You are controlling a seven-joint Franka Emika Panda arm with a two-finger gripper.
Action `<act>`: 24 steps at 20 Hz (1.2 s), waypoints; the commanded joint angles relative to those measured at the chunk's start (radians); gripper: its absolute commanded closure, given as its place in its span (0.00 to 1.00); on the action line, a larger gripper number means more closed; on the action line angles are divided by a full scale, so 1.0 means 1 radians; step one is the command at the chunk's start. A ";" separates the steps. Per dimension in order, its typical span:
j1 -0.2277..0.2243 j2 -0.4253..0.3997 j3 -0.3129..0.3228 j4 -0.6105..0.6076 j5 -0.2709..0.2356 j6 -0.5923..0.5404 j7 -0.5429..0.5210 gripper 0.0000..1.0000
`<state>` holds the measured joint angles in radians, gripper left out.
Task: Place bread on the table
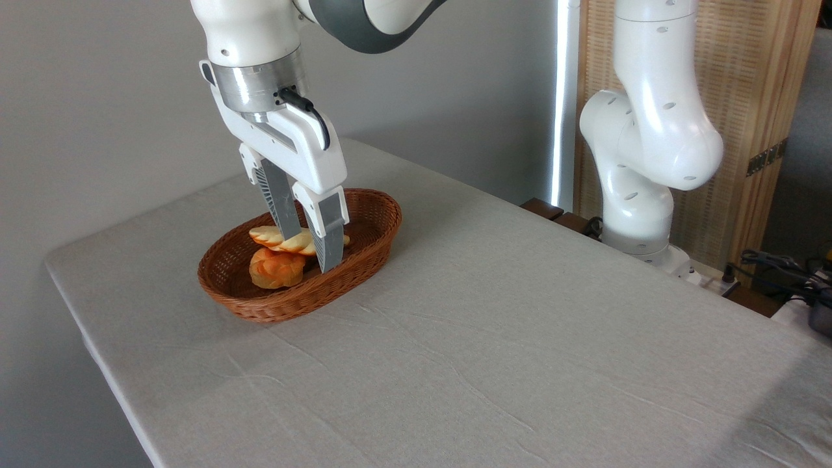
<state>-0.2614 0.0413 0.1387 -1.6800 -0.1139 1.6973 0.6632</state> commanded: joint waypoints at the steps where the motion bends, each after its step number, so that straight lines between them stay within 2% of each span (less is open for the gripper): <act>1: 0.004 -0.004 0.007 0.011 0.016 -0.030 0.009 0.00; 11: 0.007 -0.029 0.005 -0.020 0.014 -0.016 0.013 0.00; 16: -0.006 -0.129 -0.002 -0.179 0.005 0.086 0.012 0.00; 18: -0.033 -0.158 -0.004 -0.243 0.002 0.113 0.012 0.00; 20: -0.079 -0.158 -0.004 -0.277 0.002 0.154 0.012 0.00; 24: -0.169 -0.158 -0.005 -0.280 0.000 0.182 -0.036 0.00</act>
<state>-0.3649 -0.0946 0.1266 -1.9392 -0.1141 1.8521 0.6589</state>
